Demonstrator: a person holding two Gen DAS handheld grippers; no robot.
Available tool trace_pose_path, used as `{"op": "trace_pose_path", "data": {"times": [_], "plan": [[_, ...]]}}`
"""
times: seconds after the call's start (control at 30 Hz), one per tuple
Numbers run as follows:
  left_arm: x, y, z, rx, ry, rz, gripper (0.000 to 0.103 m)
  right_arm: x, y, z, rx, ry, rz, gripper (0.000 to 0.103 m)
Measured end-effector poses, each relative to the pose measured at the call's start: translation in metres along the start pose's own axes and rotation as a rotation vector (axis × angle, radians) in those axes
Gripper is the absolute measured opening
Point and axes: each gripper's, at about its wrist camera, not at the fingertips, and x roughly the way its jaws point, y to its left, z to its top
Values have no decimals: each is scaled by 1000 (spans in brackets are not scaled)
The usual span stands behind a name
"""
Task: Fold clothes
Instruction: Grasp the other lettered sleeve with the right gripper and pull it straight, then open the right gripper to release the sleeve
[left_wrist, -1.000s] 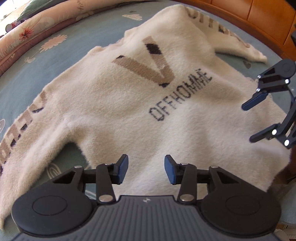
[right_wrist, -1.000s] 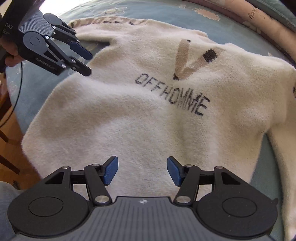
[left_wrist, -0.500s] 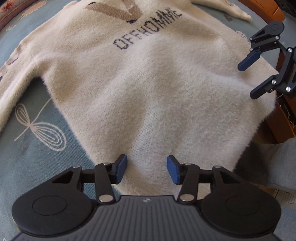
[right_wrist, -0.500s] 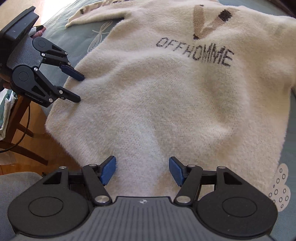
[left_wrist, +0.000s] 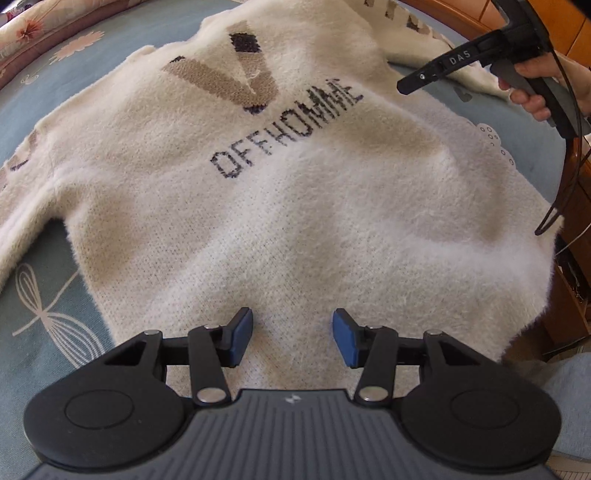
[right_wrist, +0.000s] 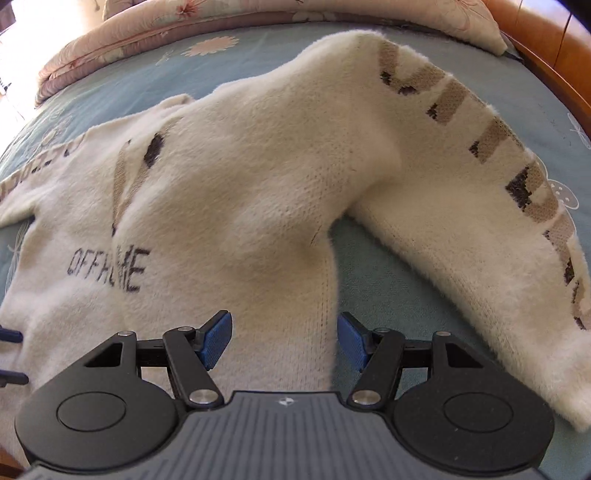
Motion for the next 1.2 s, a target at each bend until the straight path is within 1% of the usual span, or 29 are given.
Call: {"op": "trace_pose_path", "data": {"times": [0.07, 0.13, 0.2, 0.27, 0.3, 0.33, 0.37, 0.4, 0.43, 0.53, 0.6, 0.67, 0.7, 0.73, 0.77, 0.8, 0.83, 0.87, 0.9, 0.93, 0.97, 1.0, 1.07, 1.13, 1.2], "plan": [[3, -1, 0, 13, 6, -2, 49, 14, -16, 9, 50, 5, 52, 68], [4, -1, -1, 18, 8, -4, 50, 20, -25, 14, 73, 8, 115, 69], [4, 0, 0, 11, 11, -8, 52, 26, -34, 19, 95, 11, 178, 68], [6, 0, 2, 1, 15, -9, 54, 28, -34, 22, 86, 40, 192, 47], [6, 0, 3, 1, 17, -7, 55, 27, -35, 23, 87, 53, 190, 42], [7, -1, 4, 6, 20, -2, 56, 26, -37, 24, 94, 63, 187, 32], [7, -2, 5, 14, 23, 4, 56, 24, -37, 25, 91, 67, 173, 18], [7, -4, 5, 30, 30, 19, 56, 22, -37, 26, 78, 67, 149, 14], [7, -6, 6, 52, 38, 38, 56, 21, -36, 28, 66, 67, 126, 13], [9, -12, 4, 162, 76, 105, 64, 16, -35, 32, 28, 65, 57, 11], [8, -10, 5, 170, 99, 117, 66, 12, -34, 34, 3, 64, 11, 11], [4, -5, 10, 149, 121, 127, 66, 9, -26, 36, -57, 61, -47, 11], [0, -5, 14, 149, 109, 138, 64, 3, -20, 37, -93, 49, -78, 11], [-6, -5, 19, 154, 89, 150, 62, -3, -14, 37, -129, 37, -109, 15], [-11, -5, 25, 159, 57, 149, 62, -9, -8, 37, -164, 25, -140, 16], [-16, -5, 31, 165, 17, 140, 63, -12, 2, 35, -191, 19, -121, 16], [-19, -6, 38, 169, -23, 125, 63, -14, 15, 31, -211, 20, -61, 17], [-19, -8, 46, 175, -58, 106, 63, -15, 28, 26, -231, 20, -1, 20], [-15, -12, 53, 191, -88, 89, 63, -16, 40, 21, -251, 20, 58, 22], [-9, -16, 60, 218, -115, 80, 63, -17, 53, 17, -271, 20, 118, 22], [-3, -23, 66, 252, -144, 78, 62, -11, 71, 12, -307, 25, 149, 22], [3, -30, 71, 285, -175, 70, 62, 1, 93, 6, -357, 33, 156, 22], [17, -39, 78, 346, -198, 31, 63, 21, 112, -3, -401, 45, 130, 24], [33, -44, 79, 386, -175, 18, 63, 32, 112, -5, -394, 28, 116, 25], [46, -40, 74, 377, -109, 0, 65, 31, 107, -5, -395, 22, 127, 25]]}}
